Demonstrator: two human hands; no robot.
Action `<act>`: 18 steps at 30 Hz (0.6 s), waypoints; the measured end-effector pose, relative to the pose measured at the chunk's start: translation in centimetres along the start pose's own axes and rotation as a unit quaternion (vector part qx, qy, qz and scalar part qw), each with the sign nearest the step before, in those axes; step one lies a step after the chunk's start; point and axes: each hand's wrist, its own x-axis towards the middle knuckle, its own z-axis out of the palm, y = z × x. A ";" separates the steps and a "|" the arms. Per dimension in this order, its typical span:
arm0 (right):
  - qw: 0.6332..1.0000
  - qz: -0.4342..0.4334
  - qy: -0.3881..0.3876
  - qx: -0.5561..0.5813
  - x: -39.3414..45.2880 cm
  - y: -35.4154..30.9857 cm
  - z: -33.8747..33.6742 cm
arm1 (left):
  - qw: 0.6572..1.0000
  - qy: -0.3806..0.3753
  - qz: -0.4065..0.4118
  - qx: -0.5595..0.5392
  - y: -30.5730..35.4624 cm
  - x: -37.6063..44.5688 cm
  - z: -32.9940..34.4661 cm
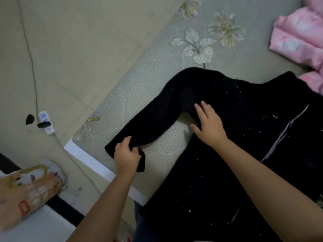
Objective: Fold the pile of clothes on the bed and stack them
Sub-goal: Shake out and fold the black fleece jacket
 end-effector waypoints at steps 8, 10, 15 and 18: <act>0.983 0.064 -0.146 0.092 -0.3 -1.3 -1.0 | 0.978 0.111 0.123 -0.127 8.4 2.8 -5.5; 0.983 0.085 -0.095 0.135 -2.3 -0.3 -2.1 | 0.968 0.086 0.184 -0.149 12.3 2.4 -4.7; 0.966 0.174 0.090 0.169 -9.9 6.5 -6.2 | 0.921 -0.024 0.350 -0.167 22.6 -2.2 1.3; 0.904 0.299 0.197 0.236 -15.8 11.8 -8.1 | 0.859 -0.154 0.477 -0.101 27.1 -7.4 7.1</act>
